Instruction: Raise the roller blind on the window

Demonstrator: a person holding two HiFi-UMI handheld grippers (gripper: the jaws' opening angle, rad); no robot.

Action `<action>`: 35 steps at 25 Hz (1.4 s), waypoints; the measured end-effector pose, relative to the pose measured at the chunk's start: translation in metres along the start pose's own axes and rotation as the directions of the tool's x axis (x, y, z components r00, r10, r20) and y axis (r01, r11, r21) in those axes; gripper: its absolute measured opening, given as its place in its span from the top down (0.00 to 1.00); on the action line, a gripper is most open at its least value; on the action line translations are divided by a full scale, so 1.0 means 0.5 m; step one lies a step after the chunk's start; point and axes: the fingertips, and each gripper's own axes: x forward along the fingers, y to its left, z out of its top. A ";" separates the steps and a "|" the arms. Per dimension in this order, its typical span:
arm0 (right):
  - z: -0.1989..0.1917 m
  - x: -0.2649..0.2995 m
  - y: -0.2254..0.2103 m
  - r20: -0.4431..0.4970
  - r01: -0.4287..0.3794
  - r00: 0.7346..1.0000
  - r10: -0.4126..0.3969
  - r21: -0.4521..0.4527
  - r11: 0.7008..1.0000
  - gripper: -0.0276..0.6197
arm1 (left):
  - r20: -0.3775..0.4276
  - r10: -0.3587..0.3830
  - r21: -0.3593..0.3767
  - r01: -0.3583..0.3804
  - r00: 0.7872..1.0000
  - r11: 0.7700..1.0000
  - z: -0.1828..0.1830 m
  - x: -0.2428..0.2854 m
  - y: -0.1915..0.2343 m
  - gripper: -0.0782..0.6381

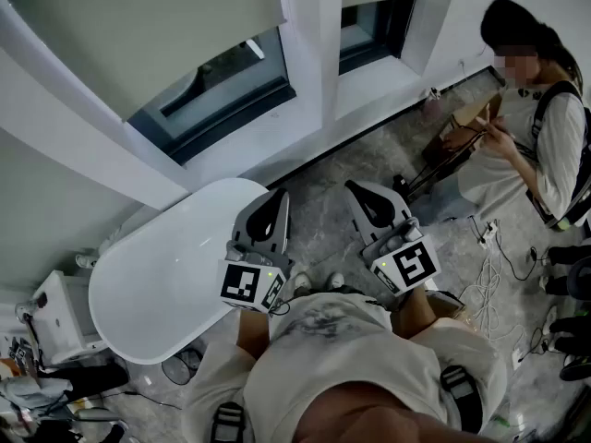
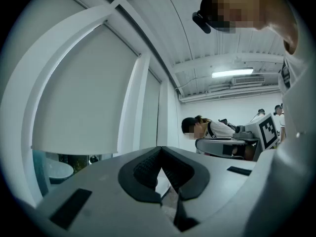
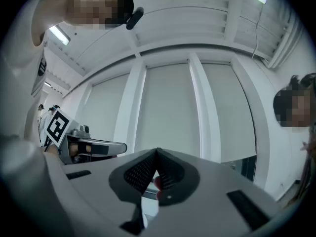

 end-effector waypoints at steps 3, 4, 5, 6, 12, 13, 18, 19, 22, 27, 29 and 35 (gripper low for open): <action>0.010 -0.010 -0.017 0.024 0.012 1.000 -0.012 0.007 1.000 0.86 | 0.005 0.016 0.001 -0.016 1.000 1.000 0.002 0.009 -0.018 0.88; 0.009 -0.015 -0.020 0.025 0.012 1.000 -0.012 0.011 1.000 0.86 | 0.006 0.023 0.000 -0.023 1.000 1.000 0.002 0.010 -0.023 0.88; 0.006 -0.020 -0.021 0.022 0.009 1.000 -0.009 0.016 1.000 0.86 | 0.005 0.030 0.000 -0.030 1.000 1.000 0.001 0.010 -0.028 0.88; 0.004 -0.025 -0.024 0.021 0.005 1.000 -0.005 0.022 1.000 0.86 | 0.004 0.036 0.000 -0.036 0.999 0.999 0.000 0.011 -0.031 0.88; 0.003 -0.025 -0.026 0.018 -0.022 1.000 0.022 -0.001 1.000 0.86 | 0.008 0.063 -0.014 -0.063 0.998 0.998 -0.009 0.012 -0.031 0.88; 0.005 -0.022 -0.027 0.024 -0.023 0.999 0.023 -0.006 1.000 0.86 | 0.008 0.067 -0.019 -0.067 0.998 0.998 -0.011 0.013 -0.027 0.88; -0.003 0.007 -0.045 0.023 -0.013 1.000 0.013 -0.017 1.000 0.86 | 0.012 0.075 -0.024 -0.074 0.997 0.997 -0.018 0.037 -0.004 0.88; -0.009 0.014 -0.049 0.011 -0.014 1.000 0.015 -0.019 1.000 0.86 | 0.013 0.074 -0.024 -0.074 0.997 0.997 -0.019 0.043 0.001 0.88; -0.013 0.039 -0.063 0.009 -0.011 1.000 0.011 -0.025 1.000 0.86 | 0.014 0.070 -0.025 -0.070 0.997 0.997 -0.025 0.066 0.019 0.88; -0.032 0.092 -0.101 -0.016 0.000 1.000 0.000 -0.032 0.999 0.86 | 0.018 0.065 -0.044 -0.064 0.998 0.997 -0.038 0.120 0.067 0.88; -0.036 0.117 -0.118 -0.017 0.004 1.000 -0.005 -0.033 0.999 0.86 | 0.019 0.057 -0.043 -0.057 0.998 0.997 -0.041 0.144 0.086 0.88; -0.057 0.206 -0.164 -0.044 0.013 0.999 -0.015 -0.033 0.999 0.86 | 0.016 0.045 -0.051 -0.044 0.999 0.998 -0.048 0.208 0.159 0.88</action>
